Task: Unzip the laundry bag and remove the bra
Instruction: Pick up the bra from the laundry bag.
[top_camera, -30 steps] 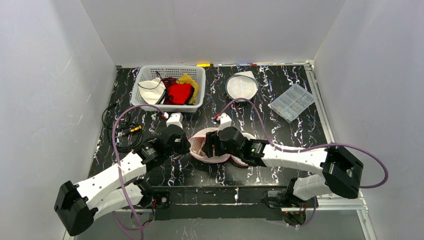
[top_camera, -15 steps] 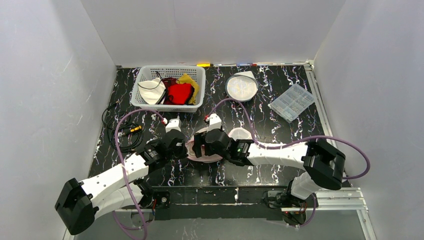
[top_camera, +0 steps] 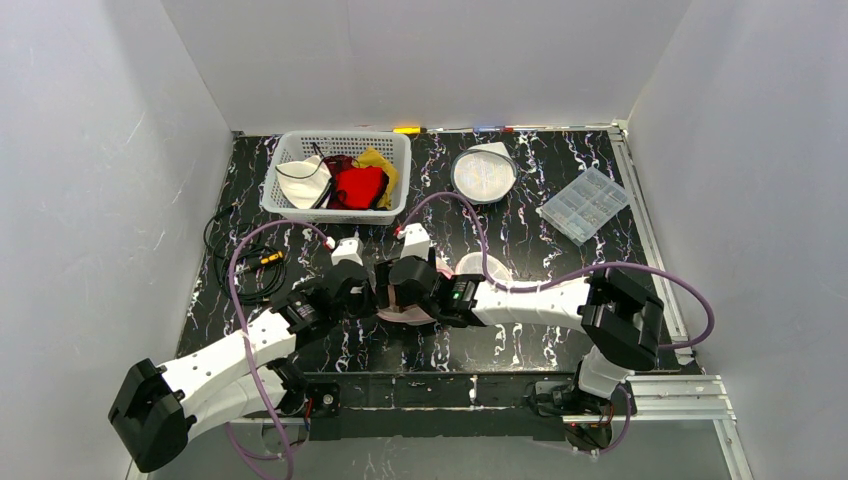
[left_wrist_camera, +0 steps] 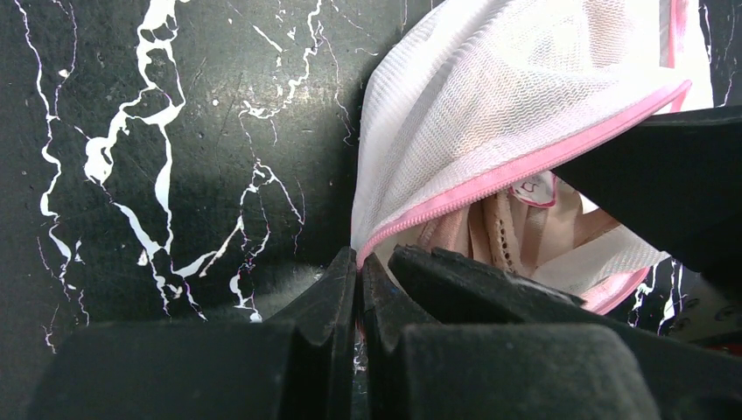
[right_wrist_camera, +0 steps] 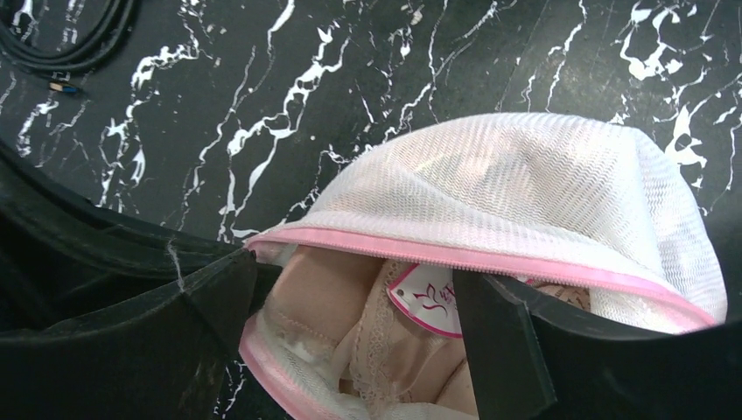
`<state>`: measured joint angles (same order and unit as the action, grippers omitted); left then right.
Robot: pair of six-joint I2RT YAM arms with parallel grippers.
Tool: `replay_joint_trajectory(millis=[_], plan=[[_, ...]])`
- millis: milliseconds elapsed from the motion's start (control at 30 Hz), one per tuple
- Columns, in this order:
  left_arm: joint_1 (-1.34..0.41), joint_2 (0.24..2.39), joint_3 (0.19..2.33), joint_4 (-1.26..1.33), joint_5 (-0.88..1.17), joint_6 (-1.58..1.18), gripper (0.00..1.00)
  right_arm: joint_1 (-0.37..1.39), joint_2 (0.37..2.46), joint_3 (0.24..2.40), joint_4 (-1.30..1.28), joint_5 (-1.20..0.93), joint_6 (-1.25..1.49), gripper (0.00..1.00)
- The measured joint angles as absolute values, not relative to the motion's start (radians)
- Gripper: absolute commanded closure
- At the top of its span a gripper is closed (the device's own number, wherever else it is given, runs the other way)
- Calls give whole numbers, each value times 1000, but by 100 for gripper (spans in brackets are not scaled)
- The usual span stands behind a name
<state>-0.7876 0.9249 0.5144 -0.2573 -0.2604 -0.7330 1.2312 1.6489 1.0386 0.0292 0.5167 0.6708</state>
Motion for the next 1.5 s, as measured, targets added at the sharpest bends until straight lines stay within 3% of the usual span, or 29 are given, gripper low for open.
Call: replay_joint_trajectory(millis=[100,333,433,500,600,667,967,1133,1367,1500], plan=[[-788,924,514,-255,-258,-733,100,1233,1655,1039,3,528,677,19],[-788,924,514,-254,-259,-734,100,1238,1656,1039,-51,563,678,52],[-788,924,514,-254,-260,-734,100,1239,1652,1036,-59,577,678,62],[-788,924,514,-254,-260,-735,100,1240,1637,1028,-66,585,677,60],[-788,921,514,-254,-261,-736,100,1240,1596,1006,-74,598,676,40],[-788,919,514,-253,-261,-737,100,1240,1579,1002,-80,600,672,32],[-788,919,514,-242,-258,-741,100,1240,1604,1016,-98,577,638,30],[-788,919,514,-242,-258,-741,100,1240,1645,1032,-108,558,622,50],[-788,917,514,-243,-257,-745,100,1241,1653,1038,-118,563,617,96],[-788,912,514,-243,-257,-745,100,1241,1631,1034,-129,569,608,99]])
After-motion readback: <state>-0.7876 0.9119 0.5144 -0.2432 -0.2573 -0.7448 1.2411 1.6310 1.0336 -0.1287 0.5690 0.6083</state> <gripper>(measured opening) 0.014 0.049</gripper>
